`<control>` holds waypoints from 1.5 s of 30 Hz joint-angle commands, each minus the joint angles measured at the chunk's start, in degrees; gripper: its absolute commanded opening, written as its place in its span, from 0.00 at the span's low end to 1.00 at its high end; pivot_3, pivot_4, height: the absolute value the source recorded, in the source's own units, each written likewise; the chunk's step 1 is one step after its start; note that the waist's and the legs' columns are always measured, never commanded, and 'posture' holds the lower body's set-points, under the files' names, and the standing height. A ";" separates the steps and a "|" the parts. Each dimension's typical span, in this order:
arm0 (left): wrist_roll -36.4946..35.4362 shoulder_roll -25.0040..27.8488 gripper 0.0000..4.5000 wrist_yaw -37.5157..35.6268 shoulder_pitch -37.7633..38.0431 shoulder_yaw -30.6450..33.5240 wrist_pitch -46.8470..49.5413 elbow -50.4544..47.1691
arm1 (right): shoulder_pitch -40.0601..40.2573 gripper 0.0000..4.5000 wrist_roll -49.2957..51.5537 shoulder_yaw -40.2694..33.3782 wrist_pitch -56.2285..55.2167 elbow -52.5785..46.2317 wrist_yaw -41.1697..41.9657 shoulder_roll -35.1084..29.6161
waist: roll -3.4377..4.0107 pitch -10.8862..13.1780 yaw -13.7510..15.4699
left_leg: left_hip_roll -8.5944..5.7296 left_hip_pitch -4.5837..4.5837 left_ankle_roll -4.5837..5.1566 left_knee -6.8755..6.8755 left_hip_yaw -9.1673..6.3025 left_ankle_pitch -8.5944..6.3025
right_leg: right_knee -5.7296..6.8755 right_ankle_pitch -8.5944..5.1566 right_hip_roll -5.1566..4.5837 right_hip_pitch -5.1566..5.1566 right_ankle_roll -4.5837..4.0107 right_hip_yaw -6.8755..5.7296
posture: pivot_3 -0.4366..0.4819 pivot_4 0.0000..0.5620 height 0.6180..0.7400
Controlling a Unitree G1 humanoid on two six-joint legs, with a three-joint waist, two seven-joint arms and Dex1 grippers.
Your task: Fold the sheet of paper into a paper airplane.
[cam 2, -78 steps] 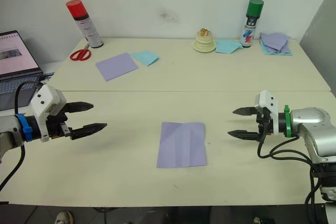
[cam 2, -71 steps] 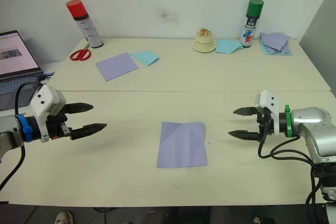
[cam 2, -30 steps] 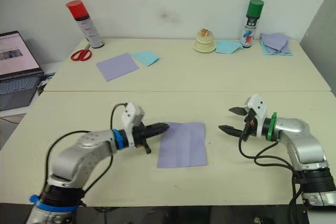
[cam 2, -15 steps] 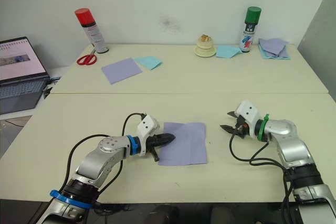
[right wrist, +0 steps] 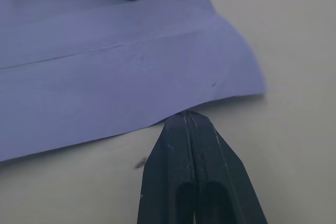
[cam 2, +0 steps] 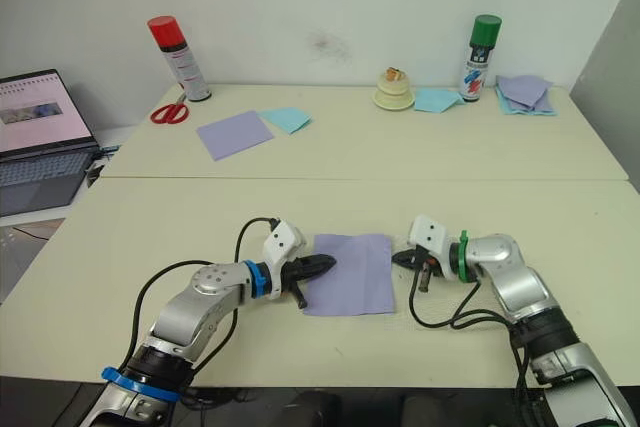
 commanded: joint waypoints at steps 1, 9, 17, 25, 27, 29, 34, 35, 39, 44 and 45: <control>3.73 0.00 0.00 2.19 0.54 -1.31 1.34 3.16 | 0.37 0.01 5.53 -1.97 6.55 -4.15 -0.36 2.86 | 0.00 -0.01 -0.01 | 0.01 0.00 0.00 0.00 -0.01 0.00 | 0.00 -0.01 0.01 0.00 0.01 0.00 | 0.48 0.27 1.00; 4.59 0.02 0.00 0.98 -0.41 -1.49 0.40 4.19 | -1.17 0.01 13.08 -6.47 11.87 -6.11 -2.92 8.88 | 0.01 -0.01 0.35 | 0.00 -0.03 0.00 -0.02 -0.04 0.00 | -0.02 -0.01 0.02 -0.05 0.02 0.00 | 0.48 0.27 1.00; 4.25 1.00 0.00 -0.94 -0.41 -1.75 1.48 4.27 | -3.36 0.01 7.17 0.79 4.55 1.61 -3.34 14.47 | 0.00 -0.01 0.35 | -0.01 -0.05 0.00 -0.05 -0.07 0.00 | -0.04 -0.13 0.03 -0.10 0.21 -0.03 | 0.48 0.27 1.00; 2.60 3.42 0.00 -0.82 3.38 0.92 3.38 -0.34 | -6.24 0.01 -0.40 4.96 -4.57 12.46 -5.03 16.84 | 0.00 -0.02 -0.58 | 0.02 -0.05 -0.02 -0.16 -0.03 -0.01 | 0.02 0.02 0.10 -0.28 -0.04 0.09 | 0.48 0.27 1.00; 2.19 4.12 0.00 -1.04 4.02 1.87 3.78 -1.47 | -6.23 0.01 -1.83 5.69 -6.15 13.49 -5.09 16.84 | -0.02 -0.03 -0.69 | 0.09 -0.03 -0.04 -0.20 0.01 -0.02 | 0.03 0.02 0.22 -0.33 -0.04 0.21 | 0.48 0.27 1.00; 1.54 4.94 0.00 -1.14 4.51 3.09 4.31 -3.22 | -6.23 0.01 -2.90 6.10 -7.04 14.17 -5.35 16.79 | -0.03 -0.03 -0.77 | 0.17 -0.01 -0.08 -0.23 0.06 -0.05 | 0.04 0.02 0.34 -0.38 -0.05 0.35 | 0.48 0.27 1.00; -6.03 7.56 0.00 -1.50 5.98 12.04 9.29 -12.58 | -6.12 0.01 -5.24 7.94 -7.98 14.00 -5.35 16.33 | -0.04 -0.02 -0.84 | 0.34 0.01 -0.17 -0.24 0.22 -0.12 | 0.05 0.02 0.63 -0.58 -0.04 0.68 | 0.48 0.27 1.00; -6.94 8.16 0.00 -1.56 6.24 13.22 10.12 -14.01 | -6.01 0.01 -5.49 8.04 -8.09 13.90 -5.43 16.35 | -0.05 -0.01 -0.80 | 0.41 -0.03 -0.19 -0.24 0.24 -0.13 | 0.04 0.02 0.70 -0.63 -0.05 0.72 | 0.48 0.27 1.00; -12.89 8.65 0.00 -1.01 5.16 17.95 14.46 -20.98 | -5.69 0.01 -6.40 8.85 -7.33 13.46 -4.98 15.84 | -0.08 0.01 -0.52 | 0.71 -0.10 -0.28 -0.23 0.33 -0.17 | 0.00 0.06 0.87 -0.83 -0.14 0.79 | 0.48 0.27 1.00; -17.05 4.18 0.00 2.66 2.92 16.88 18.89 -25.16 | -5.45 0.01 -6.53 8.90 -7.05 12.95 -5.37 15.61 | -0.10 0.00 -0.45 | 0.73 -0.09 -0.30 -0.22 0.40 -0.17 | -0.02 0.09 0.88 -0.63 -0.18 0.80 | 0.48 0.27 1.00; -15.72 4.29 0.00 2.72 3.52 14.90 18.69 -25.11 | -5.44 0.01 -6.56 8.87 -6.96 12.78 -5.47 15.59 | -0.10 0.00 -0.46 | 0.73 -0.09 -0.30 -0.22 0.42 -0.18 | -0.02 0.09 0.89 -0.62 -0.18 0.81 | 0.48 0.27 1.00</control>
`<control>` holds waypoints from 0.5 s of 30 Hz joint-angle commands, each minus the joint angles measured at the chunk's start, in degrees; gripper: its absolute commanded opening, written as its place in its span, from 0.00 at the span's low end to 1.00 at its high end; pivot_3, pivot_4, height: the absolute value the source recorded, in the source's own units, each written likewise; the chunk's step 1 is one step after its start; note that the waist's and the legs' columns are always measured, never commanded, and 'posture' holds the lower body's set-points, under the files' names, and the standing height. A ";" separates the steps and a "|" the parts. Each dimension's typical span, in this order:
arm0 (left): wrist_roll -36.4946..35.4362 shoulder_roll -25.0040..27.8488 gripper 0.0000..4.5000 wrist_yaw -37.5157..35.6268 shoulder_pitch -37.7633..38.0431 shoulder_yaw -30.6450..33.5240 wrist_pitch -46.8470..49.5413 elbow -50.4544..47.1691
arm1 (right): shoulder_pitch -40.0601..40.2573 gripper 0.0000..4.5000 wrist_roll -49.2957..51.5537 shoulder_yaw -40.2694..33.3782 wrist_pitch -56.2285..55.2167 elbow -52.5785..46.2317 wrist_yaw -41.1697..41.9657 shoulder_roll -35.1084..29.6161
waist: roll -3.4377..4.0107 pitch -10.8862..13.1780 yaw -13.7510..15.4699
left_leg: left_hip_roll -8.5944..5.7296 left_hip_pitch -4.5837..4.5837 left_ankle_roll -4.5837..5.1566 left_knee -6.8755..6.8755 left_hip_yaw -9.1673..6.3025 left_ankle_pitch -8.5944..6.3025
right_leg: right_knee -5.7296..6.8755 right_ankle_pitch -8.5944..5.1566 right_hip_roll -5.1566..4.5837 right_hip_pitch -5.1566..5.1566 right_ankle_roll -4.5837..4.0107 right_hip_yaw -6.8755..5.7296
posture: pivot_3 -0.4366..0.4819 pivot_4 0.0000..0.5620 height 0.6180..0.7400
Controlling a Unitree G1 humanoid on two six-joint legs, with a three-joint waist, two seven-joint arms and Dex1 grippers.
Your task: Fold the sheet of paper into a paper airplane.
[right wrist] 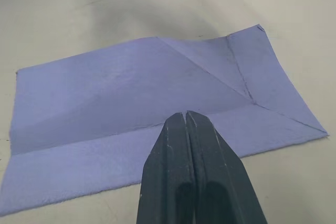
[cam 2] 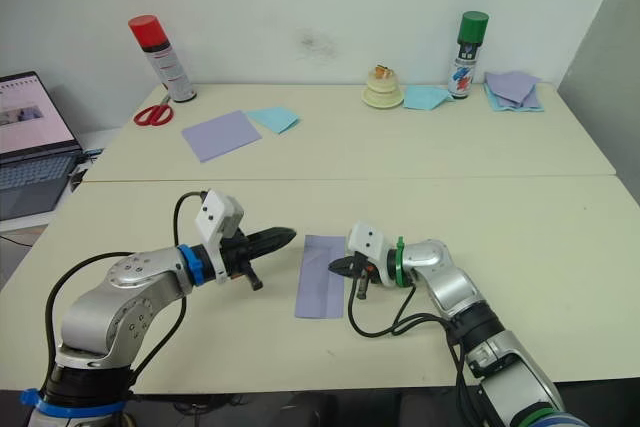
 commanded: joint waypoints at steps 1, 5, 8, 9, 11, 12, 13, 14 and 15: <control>0.91 -0.13 0.00 1.20 0.89 -3.85 0.86 -2.09 | 1.09 0.01 -2.43 1.44 1.70 0.64 -0.68 -0.72 | 0.00 0.00 -0.04 | 0.02 0.00 -0.01 0.00 0.01 0.00 | 0.00 0.00 0.02 0.00 0.00 0.03 | 0.48 0.27 1.00; 7.62 1.80 0.00 1.48 4.05 -10.90 -2.14 1.70 | 1.87 0.01 -1.59 0.79 1.74 -0.71 -0.90 -0.96 | 0.01 0.00 -0.06 | 0.09 0.02 -0.05 -0.02 0.11 -0.03 | 0.01 0.02 0.11 -0.06 -0.04 0.12 | 0.48 0.27 1.00; 11.46 2.91 0.00 0.98 5.85 -13.75 -5.88 5.49 | 2.97 0.01 -0.49 -0.70 0.88 -1.19 -1.83 -0.65 | 0.01 0.01 0.05 | 0.08 -0.01 -0.05 -0.02 0.10 -0.04 | 0.00 0.02 0.11 -0.11 -0.06 0.11 | 0.48 0.27 1.00; 12.29 3.10 0.00 0.61 6.12 -14.38 -6.95 6.45 | 3.12 0.01 -0.33 -1.00 0.84 -1.27 -2.11 -0.57 | 0.00 0.01 0.12 | 0.08 -0.02 -0.06 -0.03 0.10 -0.04 | -0.01 0.03 0.11 -0.12 -0.06 0.12 | 0.48 0.27 1.00; 13.74 3.04 0.00 -0.29 6.11 -15.70 -9.20 8.86 | 3.06 0.01 0.41 -1.79 1.84 -0.91 -2.59 0.09 | 0.01 0.01 0.13 | 0.09 -0.02 -0.06 -0.02 0.09 -0.05 | -0.05 0.04 0.10 -0.10 -0.09 0.12 | 0.48 0.27 1.00; 14.75 2.68 0.00 -0.49 5.89 -16.37 -10.71 10.73 | 2.87 0.01 0.92 -2.26 2.47 -0.32 -2.90 0.68 | 0.01 0.01 0.13 | 0.09 -0.02 -0.06 -0.03 0.09 -0.05 | -0.06 0.04 0.10 -0.09 -0.09 0.12 | 0.48 0.27 1.00; 15.81 2.34 0.00 -0.71 5.58 -17.11 -12.25 12.85 | 2.56 0.01 1.40 -2.70 3.05 0.52 -3.27 1.32 | 0.01 0.00 0.14 | 0.09 0.00 -0.06 -0.03 0.10 -0.05 | -0.05 0.04 0.10 -0.08 -0.10 0.11 | 0.48 0.27 1.00; 17.25 2.32 0.00 -1.12 5.20 -18.20 -14.02 15.16 | 1.96 0.01 1.69 -3.26 3.39 1.91 -3.90 2.07 | 0.01 0.00 0.15 | 0.11 0.01 -0.06 -0.03 0.09 -0.05 | -0.06 0.05 0.10 -0.07 -0.11 0.11 | 0.48 0.27 1.00; 18.37 2.38 0.00 -1.49 4.93 -18.99 -15.41 16.94 | 1.33 0.01 1.69 -3.71 3.45 3.20 -4.30 2.61 | 0.03 -0.01 0.16 | 0.12 0.06 -0.06 -0.04 0.09 -0.05 | -0.05 0.06 0.10 -0.07 -0.13 0.11 | 0.48 0.27 1.00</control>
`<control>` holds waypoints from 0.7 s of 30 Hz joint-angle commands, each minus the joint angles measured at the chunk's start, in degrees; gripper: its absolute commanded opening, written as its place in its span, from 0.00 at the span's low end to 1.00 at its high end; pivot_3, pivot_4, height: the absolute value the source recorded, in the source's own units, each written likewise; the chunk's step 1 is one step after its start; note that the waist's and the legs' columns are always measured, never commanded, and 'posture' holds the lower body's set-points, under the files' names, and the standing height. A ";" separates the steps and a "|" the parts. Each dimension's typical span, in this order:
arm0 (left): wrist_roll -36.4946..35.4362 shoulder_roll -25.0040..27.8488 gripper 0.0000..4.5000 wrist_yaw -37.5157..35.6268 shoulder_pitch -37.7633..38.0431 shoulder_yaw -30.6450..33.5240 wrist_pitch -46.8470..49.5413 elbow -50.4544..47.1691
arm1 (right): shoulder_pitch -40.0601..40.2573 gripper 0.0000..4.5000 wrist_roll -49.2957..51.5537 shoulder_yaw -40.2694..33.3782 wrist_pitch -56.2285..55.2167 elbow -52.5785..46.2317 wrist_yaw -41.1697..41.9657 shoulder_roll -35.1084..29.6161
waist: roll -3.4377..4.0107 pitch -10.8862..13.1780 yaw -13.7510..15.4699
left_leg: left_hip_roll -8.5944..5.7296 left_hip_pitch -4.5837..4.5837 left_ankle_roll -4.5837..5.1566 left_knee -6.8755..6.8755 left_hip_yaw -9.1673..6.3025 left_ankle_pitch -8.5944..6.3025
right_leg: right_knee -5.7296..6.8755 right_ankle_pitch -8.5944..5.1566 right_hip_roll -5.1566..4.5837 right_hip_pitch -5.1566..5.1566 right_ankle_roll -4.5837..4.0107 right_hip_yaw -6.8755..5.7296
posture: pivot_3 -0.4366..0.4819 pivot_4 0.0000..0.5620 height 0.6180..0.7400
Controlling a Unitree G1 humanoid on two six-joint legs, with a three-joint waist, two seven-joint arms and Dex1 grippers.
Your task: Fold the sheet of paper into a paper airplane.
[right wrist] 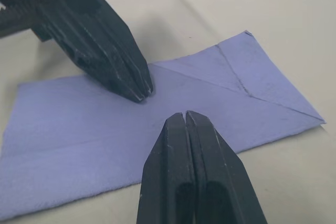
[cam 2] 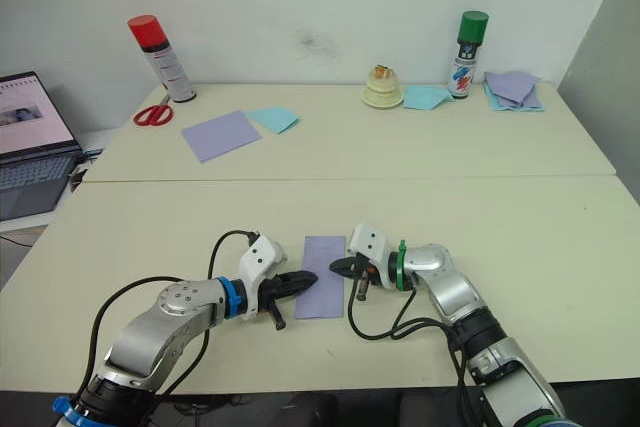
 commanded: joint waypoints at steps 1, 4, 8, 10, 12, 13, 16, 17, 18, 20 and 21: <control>5.17 0.19 0.00 -0.98 -0.25 -3.92 -3.79 7.83 | -1.38 0.01 0.21 -1.51 1.70 5.24 -2.18 1.62 | 0.02 -0.02 0.03 | 0.02 0.09 0.00 0.00 -0.01 0.00 | 0.00 0.01 0.01 0.01 -0.01 -0.02 | 0.48 0.27 1.00; 5.35 0.26 0.00 -2.01 -0.51 -3.83 -4.89 9.10 | -4.58 0.01 -0.60 -3.31 0.50 10.95 -4.23 2.47 | 0.04 -0.04 0.01 | 0.04 0.62 -0.01 -0.09 0.03 0.00 | -0.04 -0.15 -0.02 0.42 0.19 0.00 | 0.48 0.27 1.00; 4.87 0.27 0.00 -2.65 -0.30 -3.25 -5.22 8.99 | -8.80 0.01 -2.50 -4.23 -3.60 19.72 -7.43 2.94 | 0.09 -0.08 -0.08 | 0.06 0.87 0.00 -0.21 -0.09 -0.01 | -0.35 -0.15 0.00 0.75 0.20 -0.02 | 0.48 0.27 1.00; 5.20 0.24 0.00 -2.69 -0.35 -3.16 -5.66 9.08 | -10.59 0.01 -4.32 -3.50 -7.29 24.05 -8.73 2.80 | 0.09 -0.11 -0.08 | 0.04 0.87 0.00 -0.29 -0.08 -0.01 | -0.46 -0.14 0.07 0.75 0.19 -0.02 | 0.48 0.27 1.00; 5.15 -0.06 0.00 -2.55 -0.46 -2.91 -5.65 9.15 | -12.13 0.01 -5.36 -3.25 -10.43 27.63 -9.82 2.86 | 0.10 -0.14 -0.04 | 0.04 0.87 0.01 -0.41 -0.07 -0.01 | -0.53 0.01 0.06 0.74 -0.06 -0.02 | 0.48 0.27 1.00; 5.15 -0.13 0.00 -2.53 -0.54 -2.87 -5.65 9.22 | -12.81 0.01 -5.83 -3.30 -11.87 28.96 -10.51 2.91 | 0.10 -0.14 -0.03 | 0.04 0.87 0.01 -0.45 -0.08 -0.01 | -0.54 0.02 0.06 0.73 -0.08 -0.02 | 0.48 0.27 1.00; 4.75 -0.71 0.00 -2.18 -0.77 -2.64 -4.99 9.02 | -14.21 0.01 -5.22 -4.74 -14.74 30.06 -10.85 2.64 | 0.10 -0.14 -0.04 | 0.04 0.89 0.00 -0.48 -0.08 0.00 | -0.54 0.02 0.06 0.73 -0.08 -0.01 | 0.48 0.27 1.00; 4.73 -0.84 0.00 -2.14 -0.83 -2.69 -4.90 8.98 | -13.91 0.01 -3.01 -6.19 -14.99 28.55 -9.17 2.81 | 0.10 -0.14 0.02 | 0.04 0.89 0.00 -0.48 -0.08 0.00 | -0.53 0.03 0.06 0.74 -0.08 -0.02 | 0.48 0.27 1.00; 4.77 -0.99 0.00 -2.14 -0.92 -2.80 -4.92 9.07 | -12.98 0.01 -0.38 -7.31 -15.30 25.88 -6.06 2.79 | 0.12 -0.12 0.10 | 0.04 0.88 0.00 -0.47 -0.09 0.01 | -0.54 0.02 0.06 0.75 -0.07 -0.02 | 0.48 0.27 1.00; 4.97 -1.31 0.00 -2.14 -1.11 -3.05 -4.98 9.23 | -10.68 0.01 3.42 -8.32 -15.25 20.53 -0.07 2.33 | 0.11 -0.12 0.20 | 0.02 0.85 0.01 -0.47 -0.10 0.01 | -0.56 0.02 0.06 0.74 -0.07 -0.02 | 0.48 0.27 1.00; 5.01 -1.64 0.00 -2.09 -1.31 -3.22 -4.90 9.38 | -8.53 0.01 5.40 -8.10 -13.76 16.24 3.51 1.50 | 0.13 -0.10 0.24 | 0.02 0.84 0.01 -0.48 -0.11 0.01 | -0.59 0.03 0.05 0.74 -0.08 -0.03 | 0.48 0.27 1.00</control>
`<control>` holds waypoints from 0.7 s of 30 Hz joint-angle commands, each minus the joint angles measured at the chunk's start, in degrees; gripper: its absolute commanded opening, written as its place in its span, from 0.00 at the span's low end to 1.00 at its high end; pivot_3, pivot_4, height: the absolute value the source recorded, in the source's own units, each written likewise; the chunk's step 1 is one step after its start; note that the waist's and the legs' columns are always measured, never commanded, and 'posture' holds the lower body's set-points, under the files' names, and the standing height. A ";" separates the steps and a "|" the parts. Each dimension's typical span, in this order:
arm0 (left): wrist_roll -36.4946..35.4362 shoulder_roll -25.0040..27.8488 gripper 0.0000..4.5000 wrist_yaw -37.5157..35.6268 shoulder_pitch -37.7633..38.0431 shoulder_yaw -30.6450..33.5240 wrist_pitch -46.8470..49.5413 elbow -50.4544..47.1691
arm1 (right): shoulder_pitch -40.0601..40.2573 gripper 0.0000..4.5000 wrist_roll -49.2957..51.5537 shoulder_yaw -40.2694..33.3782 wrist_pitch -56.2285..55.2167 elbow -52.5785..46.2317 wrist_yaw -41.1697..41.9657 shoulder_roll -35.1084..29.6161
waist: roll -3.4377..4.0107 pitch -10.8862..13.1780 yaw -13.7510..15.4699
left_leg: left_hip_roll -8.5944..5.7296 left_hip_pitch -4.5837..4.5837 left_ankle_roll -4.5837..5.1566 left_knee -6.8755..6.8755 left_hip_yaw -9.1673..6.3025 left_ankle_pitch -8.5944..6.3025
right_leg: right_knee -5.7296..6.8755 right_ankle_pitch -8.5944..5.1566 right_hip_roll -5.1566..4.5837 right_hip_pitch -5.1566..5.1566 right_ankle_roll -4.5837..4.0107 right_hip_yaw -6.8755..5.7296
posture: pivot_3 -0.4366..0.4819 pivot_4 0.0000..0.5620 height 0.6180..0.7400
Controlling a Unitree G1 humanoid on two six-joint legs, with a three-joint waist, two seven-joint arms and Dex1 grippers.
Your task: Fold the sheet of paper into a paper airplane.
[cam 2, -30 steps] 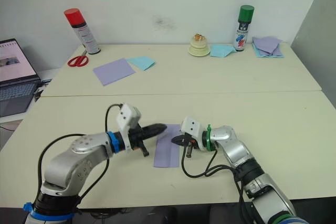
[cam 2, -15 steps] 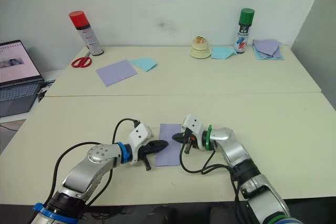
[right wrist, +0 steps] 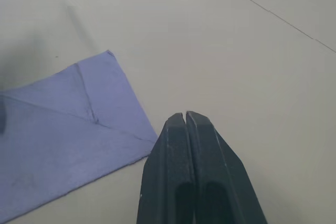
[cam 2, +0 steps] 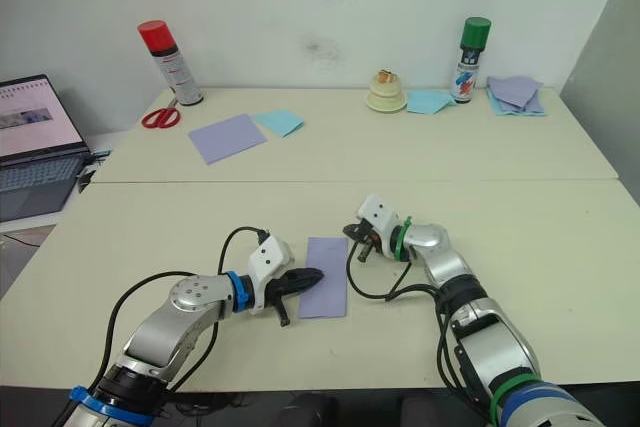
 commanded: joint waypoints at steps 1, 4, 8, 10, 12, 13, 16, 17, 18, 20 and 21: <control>2.40 -0.68 0.00 0.87 0.55 -1.68 2.43 3.35 | 5.16 0.01 7.26 -1.51 2.36 -13.03 11.30 -2.02 | 0.03 0.02 0.09 | 0.00 -0.03 0.01 -0.01 0.00 0.00 | -0.04 0.00 0.00 -0.01 0.00 0.00 | 0.48 0.27 1.00; 2.57 -1.09 0.00 0.89 0.36 -1.89 2.40 3.64 | 8.97 0.01 7.20 0.46 5.09 -19.83 14.84 -4.04 | 0.04 0.03 -0.10 | -0.01 -0.09 0.00 -0.18 0.05 -0.01 | -0.10 0.00 -0.02 0.05 0.00 0.02 | 0.48 0.27 1.00; 3.15 -1.51 0.00 1.03 0.33 -2.07 1.97 4.44 | 13.18 0.01 3.44 4.91 6.07 -23.38 16.05 -5.60 | 0.04 0.04 -0.06 | 0.02 -0.09 0.00 -0.25 0.06 0.00 | -0.09 -0.15 -0.02 0.00 0.26 0.01 | 0.48 0.27 1.00; 3.19 -1.64 0.00 1.00 0.30 -2.00 2.20 4.23 | 14.88 0.01 3.08 6.67 6.58 -24.80 17.84 -6.48 | 0.04 0.03 -0.02 | 0.02 -0.08 -0.01 -0.25 0.04 0.00 | -0.12 -0.16 -0.03 -0.01 0.27 0.03 | 0.48 0.27 1.00; 3.19 -1.64 0.00 0.91 0.21 -1.97 2.46 3.98 | 16.03 0.01 2.60 8.36 7.28 -26.28 19.92 -7.75 | 0.03 0.03 0.01 | 0.01 -0.05 0.00 -0.26 0.05 -0.01 | -0.16 -0.17 -0.04 -0.02 0.28 0.03 | 0.48 0.27 1.00; 3.17 -1.60 0.00 0.85 0.24 -1.96 2.56 3.84 | 16.60 0.01 2.52 9.24 7.89 -27.20 21.21 -8.51 | 0.02 0.02 0.05 | 0.01 -0.05 0.00 -0.25 0.03 -0.01 | -0.19 -0.17 -0.04 -0.03 0.29 0.01 | 0.48 0.27 1.00; 3.05 -1.39 0.00 0.56 0.41 -1.86 2.77 3.62 | 18.51 0.01 2.33 12.99 11.21 -30.67 27.54 -12.41 | 0.01 0.02 0.18 | 0.01 -0.05 0.00 -0.27 0.01 -0.01 | -0.28 -0.18 -0.06 -0.02 0.30 -0.02 | 0.48 0.27 1.00; 3.03 -1.34 0.00 0.50 0.39 -1.84 2.83 3.62 | 18.87 0.01 2.46 13.81 12.01 -31.40 29.20 -13.40 | 0.00 0.00 0.21 | 0.01 -0.05 0.00 -0.28 0.01 -0.02 | -0.30 -0.18 -0.07 -0.02 0.31 -0.03 | 0.48 0.27 1.00; 3.02 -1.31 0.00 0.45 0.34 -1.85 2.90 3.62 | 19.22 0.01 2.92 14.43 13.10 -32.20 30.81 -14.32 | -0.01 -0.01 0.24 | 0.01 -0.05 0.01 -0.29 0.01 -0.03 | -0.34 -0.19 -0.08 0.00 0.31 -0.04 | 0.48 0.27 1.00; 3.03 -1.29 0.00 0.34 0.35 -1.97 3.03 3.53 | 20.13 0.01 4.09 14.86 14.77 -34.06 32.84 -15.70 | -0.02 -0.02 0.34 | 0.02 -0.05 0.04 -0.31 0.01 -0.04 | -0.44 -0.19 -0.09 0.02 0.32 -0.06 | 0.48 0.27 1.00; 3.07 -1.32 0.00 0.36 0.35 -2.04 3.07 3.50 | 20.77 0.01 5.15 14.64 15.94 -35.62 33.60 -16.49 | -0.02 -0.02 0.39 | 0.03 -0.05 0.05 -0.34 0.00 -0.05 | -0.51 -0.19 -0.11 0.05 0.32 -0.08 | 0.48 0.27 1.00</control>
